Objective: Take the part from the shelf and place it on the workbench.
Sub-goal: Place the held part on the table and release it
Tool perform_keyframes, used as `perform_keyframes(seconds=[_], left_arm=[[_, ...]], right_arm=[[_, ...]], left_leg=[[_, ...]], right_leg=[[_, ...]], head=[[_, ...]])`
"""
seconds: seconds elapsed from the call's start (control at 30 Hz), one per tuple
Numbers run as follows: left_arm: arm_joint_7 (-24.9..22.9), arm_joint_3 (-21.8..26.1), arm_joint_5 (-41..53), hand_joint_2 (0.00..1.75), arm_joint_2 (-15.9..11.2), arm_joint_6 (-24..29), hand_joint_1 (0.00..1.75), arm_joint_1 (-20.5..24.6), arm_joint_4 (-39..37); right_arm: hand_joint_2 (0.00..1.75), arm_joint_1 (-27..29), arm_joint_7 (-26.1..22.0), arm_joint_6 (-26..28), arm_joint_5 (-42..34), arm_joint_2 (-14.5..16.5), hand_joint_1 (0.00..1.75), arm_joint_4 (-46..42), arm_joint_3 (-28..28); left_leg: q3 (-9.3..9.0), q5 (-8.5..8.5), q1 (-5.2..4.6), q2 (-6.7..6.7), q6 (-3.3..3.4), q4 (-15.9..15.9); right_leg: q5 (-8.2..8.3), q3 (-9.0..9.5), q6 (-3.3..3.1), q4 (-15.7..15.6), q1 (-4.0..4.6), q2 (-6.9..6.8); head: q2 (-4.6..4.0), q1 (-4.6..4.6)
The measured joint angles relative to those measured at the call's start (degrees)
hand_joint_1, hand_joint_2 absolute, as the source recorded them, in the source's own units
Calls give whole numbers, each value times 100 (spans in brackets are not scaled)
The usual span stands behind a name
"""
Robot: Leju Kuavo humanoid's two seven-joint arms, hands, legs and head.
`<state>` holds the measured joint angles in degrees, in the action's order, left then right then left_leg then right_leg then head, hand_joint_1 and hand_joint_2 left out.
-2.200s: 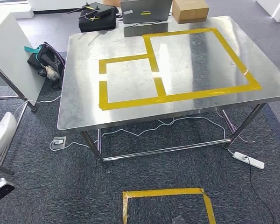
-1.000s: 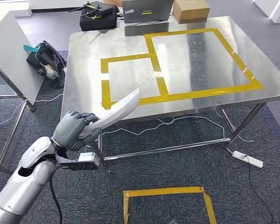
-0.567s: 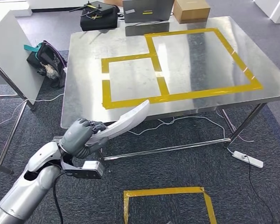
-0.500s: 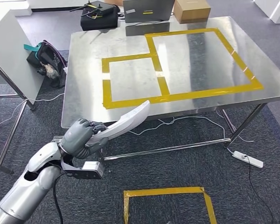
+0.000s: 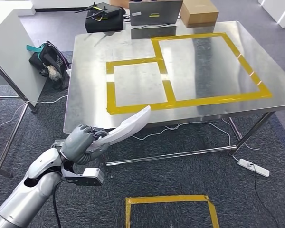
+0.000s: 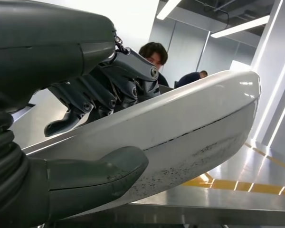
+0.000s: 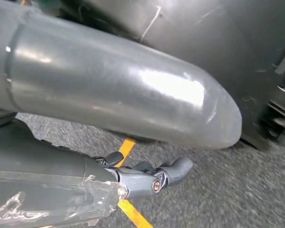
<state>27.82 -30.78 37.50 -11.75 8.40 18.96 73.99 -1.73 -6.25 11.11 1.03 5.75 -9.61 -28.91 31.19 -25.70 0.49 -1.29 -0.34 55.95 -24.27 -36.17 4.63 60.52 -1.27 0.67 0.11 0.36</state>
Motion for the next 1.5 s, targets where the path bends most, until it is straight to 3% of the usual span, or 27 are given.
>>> perform_keyframes(seconds=[0.03,0.13,0.2,0.3,0.33,0.37,0.4,0.47,0.53,0.63,0.7,0.73,0.8,0.83,0.87,0.9,0.97,1.03,1.1,1.2,1.27,1.33,1.37,1.4,1.43,1.47,1.5], left_arm=[[5,1,-4,175,-7,4,175,1,0],[51,3,-28,175,-19,29,175,-2,0],[85,8,-38,175,-19,52,175,4,-1],[116,17,-74,175,-14,89,175,2,-20],[127,19,-93,175,-11,94,175,-8,-35],[137,21,-115,175,-10,95,175,-17,-52],[146,27,-133,175,-9,95,175,-23,-67],[161,56,-169,175,-3,95,175,-22,-92],[169,98,-198,175,8,95,175,-12,-114],[170,138,-217,175,27,96,175,-6,-132],[170,150,-219,175,33,97,175,-3,-142],[170,152,-219,175,41,97,175,-1,-146],[172,151,-219,175,63,98,175,-4,-158],[175,150,-218,175,75,97,175,-7,-169],[179,149,-218,175,87,97,175,-9,-182],[184,149,-218,175,101,97,175,-9,-194],[191,149,-218,175,136,96,175,-3,-211],[193,149,-218,175,176,95,175,26,-228],[195,145,-216,175,215,95,175,62,-253],[195,146,-217,175,270,95,175,122,-285],[193,148,-220,175,295,93,175,174,-329],[190,143,-220,175,322,86,175,184,-395],[188,140,-220,175,334,84,175,173,-426],[187,139,-221,175,343,82,175,165,-452],[187,140,-223,175,348,81,175,165,-474],[186,142,-227,175,349,81,175,169,-494],[186,144,-232,175,349,79,175,176,-521]], right_arm=[[0,-3,2,6,1,3,0,0,-2],[0,1,-6,-28,11,-8,0,2,-3],[0,3,-44,-91,17,-45,0,2,-4],[0,2,-82,-127,18,-117,0,3,-5],[0,4,-83,-129,19,-140,0,4,-5],[0,6,-82,-130,20,-160,0,5,-5],[0,8,-80,-131,20,-174,0,6,-5],[0,7,-77,-132,23,-189,0,7,-7],[0,0,-70,-133,28,-195,0,9,-13],[0,-2,-56,-139,35,-207,0,10,-33],[0,-3,-53,-142,37,-216,0,10,-45],[0,-9,-52,-142,38,-220,0,10,-48],[0,-14,-52,-144,41,-226,0,10,-51],[0,-10,-53,-146,44,-228,0,10,-52],[0,-2,-54,-148,48,-229,0,10,-54],[0,7,-55,-149,51,-230,0,10,-55],[0,15,-59,-153,54,-235,0,10,-56],[0,5,-60,-165,54,-242,0,14,-57],[0,-10,-57,-180,52,-245,0,17,-58],[0,0,-38,-193,52,-272,0,11,-56],[0,2,-21,-202,53,-286,0,8,-56],[0,1,-4,-214,52,-287,0,9,-56],[0,12,3,-219,52,-288,0,10,-56],[0,26,8,-222,52,-290,0,11,-56],[0,40,10,-224,52,-290,0,12,-56],[0,51,10,-225,52,-291,0,13,-56],[0,56,10,-226,53,-292,0,18,-56]], left_leg=[[2,-27,-10,-2,-31,24],[9,-76,-8,-1,-84,49],[107,-220,6,25,-133,283],[721,-641,9,55,-171,1366],[922,-685,9,57,-168,1651],[1034,-613,8,58,-158,1748],[1038,-430,8,58,-141,1634],[802,75,4,68,-99,974],[549,294,-11,84,-75,389],[466,210,-19,74,-38,196],[428,190,-2,62,22,172],[405,178,5,60,51,162],[373,135,-12,58,100,164],[352,109,-25,56,115,164],[317,73,-37,52,128,165],[266,31,-46,48,133,165],[126,-71,-56,41,126,164],[32,-170,-75,32,84,169],[8,-219,-86,22,33,154],[-18,-296,-84,28,-55,232],[284,-449,-67,44,-130,776],[856,-597,-33,55,-190,1545],[1087,-548,-17,59,-207,1765],[1223,-365,-4,61,-217,1780],[1247,-50,5,65,-220,1565],[1187,328,9,79,-220,1193],[1091,591,-5,97,-221,846]], right_leg=[[6,80,-33,-140,-1,14],[-77,91,-204,-125,9,30],[-112,120,-285,-121,3,26],[-160,161,-353,-122,3,6],[-178,176,-362,-122,5,2],[-200,199,-364,-121,7,2],[-225,232,-360,-121,8,4],[-284,315,-331,-123,12,10],[-340,358,-272,-120,34,18],[-378,369,-175,-158,44,-1],[-480,306,-119,-14,41,-18],[-597,179,-103,234,42,-22],[-873,-257,-96,1011,53,-25],[-936,-477,-99,1344,59,-24],[-888,-619,-107,1503,68,-24],[-724,-649,-121,1437,75,-24],[-215,-408,-159,752,90,-23],[0,-97,-198,100,110,-17],[-86,24,-246,-79,129,-9],[-167,172,-346,-150,91,-9],[-250,318,-396,-195,55,-16],[-367,447,-405,-205,36,-13],[-437,524,-396,-206,27,-8],[-515,620,-380,-207,15,0],[-603,737,-356,-210,0,8],[-698,852,-328,-216,-16,15],[-795,951,-291,-232,-20,17]], head=[[0,-4],[-1,-48],[-1,-66],[-1,-86],[-1,-86],[-1,-86],[-1,-87],[-1,-87],[-1,-86],[-1,-77],[-1,-68],[-1,-57],[-1,-37],[-1,-36],[-1,-36],[-1,-37],[-1,-36],[0,-41],[1,-62],[0,-97],[-2,-130],[-2,-143],[-2,-146],[-3,-145],[-3,-147],[-3,-148],[-3,-155]])
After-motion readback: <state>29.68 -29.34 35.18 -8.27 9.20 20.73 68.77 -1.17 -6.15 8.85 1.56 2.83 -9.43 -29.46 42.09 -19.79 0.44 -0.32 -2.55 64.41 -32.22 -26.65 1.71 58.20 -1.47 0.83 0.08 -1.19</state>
